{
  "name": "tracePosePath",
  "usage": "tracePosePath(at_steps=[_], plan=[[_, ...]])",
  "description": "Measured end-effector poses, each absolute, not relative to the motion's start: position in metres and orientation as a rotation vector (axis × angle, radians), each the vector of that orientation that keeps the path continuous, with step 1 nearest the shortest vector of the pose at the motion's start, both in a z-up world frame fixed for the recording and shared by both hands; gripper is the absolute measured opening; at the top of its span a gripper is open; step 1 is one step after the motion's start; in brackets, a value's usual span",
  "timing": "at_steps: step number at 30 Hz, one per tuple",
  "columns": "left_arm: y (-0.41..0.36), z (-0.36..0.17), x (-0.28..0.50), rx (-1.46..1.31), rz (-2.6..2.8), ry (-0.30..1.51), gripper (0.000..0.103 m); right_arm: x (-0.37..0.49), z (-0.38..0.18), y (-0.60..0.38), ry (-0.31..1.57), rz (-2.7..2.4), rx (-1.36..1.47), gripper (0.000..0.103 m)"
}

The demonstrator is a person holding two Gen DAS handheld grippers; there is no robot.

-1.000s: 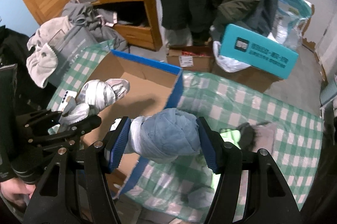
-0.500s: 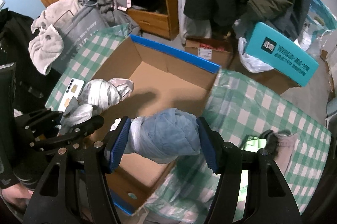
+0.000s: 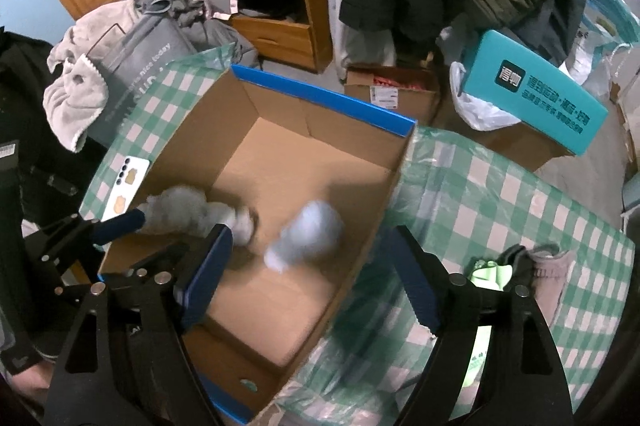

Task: Organize soft objects
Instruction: 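Open both tools to drop the bundles into the cardboard box, then move both open tools back over the remaining pile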

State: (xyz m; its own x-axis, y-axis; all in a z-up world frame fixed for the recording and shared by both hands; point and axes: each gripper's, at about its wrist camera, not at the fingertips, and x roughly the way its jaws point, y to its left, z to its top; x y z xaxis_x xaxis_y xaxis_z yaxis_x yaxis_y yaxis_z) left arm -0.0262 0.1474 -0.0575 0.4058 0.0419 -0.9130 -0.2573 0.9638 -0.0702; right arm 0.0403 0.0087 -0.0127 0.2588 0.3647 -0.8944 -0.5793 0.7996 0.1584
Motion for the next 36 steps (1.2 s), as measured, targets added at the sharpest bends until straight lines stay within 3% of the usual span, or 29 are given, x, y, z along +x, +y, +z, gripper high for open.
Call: tracePosePath(at_steps=[12, 36], plan=[[0.125, -0.051, -0.021, -0.209, 0.155, 1.139, 0.067, 0.037, -0.008, -0.028, 1.119, 0.594, -0.232, 0.081], [0.052, -0.048, 0.002, -0.155, 0.064, 1.154, 0.068, 0.055, -0.019, -0.135, 1.128, 0.458, -0.161, 0.081]])
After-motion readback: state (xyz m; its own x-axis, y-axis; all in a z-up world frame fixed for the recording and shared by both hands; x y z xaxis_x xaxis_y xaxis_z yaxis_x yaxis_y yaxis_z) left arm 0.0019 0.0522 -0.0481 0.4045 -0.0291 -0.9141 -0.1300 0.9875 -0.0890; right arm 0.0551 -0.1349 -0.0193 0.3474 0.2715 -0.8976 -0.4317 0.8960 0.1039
